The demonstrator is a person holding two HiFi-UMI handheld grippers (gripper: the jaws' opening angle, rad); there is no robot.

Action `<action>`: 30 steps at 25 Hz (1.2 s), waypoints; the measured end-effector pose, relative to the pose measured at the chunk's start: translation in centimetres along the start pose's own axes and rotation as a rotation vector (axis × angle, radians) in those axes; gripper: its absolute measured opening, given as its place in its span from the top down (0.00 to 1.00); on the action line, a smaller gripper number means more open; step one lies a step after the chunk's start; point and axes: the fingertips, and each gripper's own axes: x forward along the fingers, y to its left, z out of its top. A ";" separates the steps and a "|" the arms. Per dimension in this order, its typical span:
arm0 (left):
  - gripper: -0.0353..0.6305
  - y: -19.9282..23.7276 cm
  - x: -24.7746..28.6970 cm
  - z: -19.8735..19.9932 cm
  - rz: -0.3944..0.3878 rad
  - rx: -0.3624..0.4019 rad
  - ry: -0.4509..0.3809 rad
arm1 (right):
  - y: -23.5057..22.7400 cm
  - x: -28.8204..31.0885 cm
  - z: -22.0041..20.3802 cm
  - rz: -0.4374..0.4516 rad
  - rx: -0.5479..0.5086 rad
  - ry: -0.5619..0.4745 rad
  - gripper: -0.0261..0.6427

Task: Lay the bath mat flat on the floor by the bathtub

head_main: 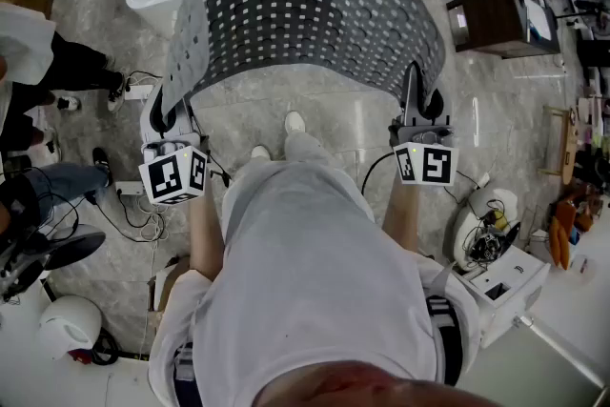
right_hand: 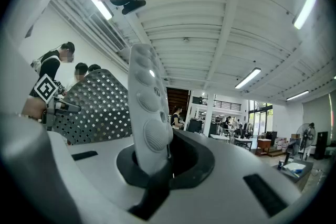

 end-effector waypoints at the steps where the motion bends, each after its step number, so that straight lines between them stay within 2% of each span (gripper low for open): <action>1: 0.93 -0.3 -0.6 -0.3 0.001 -0.011 0.005 | 0.2 -0.5 -0.5 0.001 0.009 0.003 0.94; 8: 0.93 -1.6 -1.5 0.8 -0.032 0.001 -0.005 | 1.6 -0.3 0.0 0.026 0.009 -0.028 0.94; 12: 0.93 -2.0 -1.3 -1.1 -0.102 -0.023 0.041 | 1.7 -0.6 -2.0 0.041 0.074 0.042 0.93; 15: 0.93 -2.7 -0.5 -4.7 -0.164 -0.043 0.144 | 0.8 -1.3 -5.1 0.052 0.095 0.143 0.93; 19: 0.93 -3.7 1.7 -10.6 -0.192 -0.070 0.301 | -1.2 -1.3 -10.3 0.069 0.089 0.284 0.93; 22: 0.93 -5.1 2.8 -14.6 -0.182 -0.103 0.389 | -1.8 0.0 -14.7 0.121 0.110 0.368 0.93; 26: 0.93 -7.2 6.3 -19.7 -0.162 -0.148 0.480 | -1.8 4.7 -21.3 0.204 0.162 0.447 0.93; 30: 0.93 -8.0 9.5 -26.8 -0.081 -0.240 0.627 | -1.9 10.0 -30.3 0.286 0.210 0.573 0.93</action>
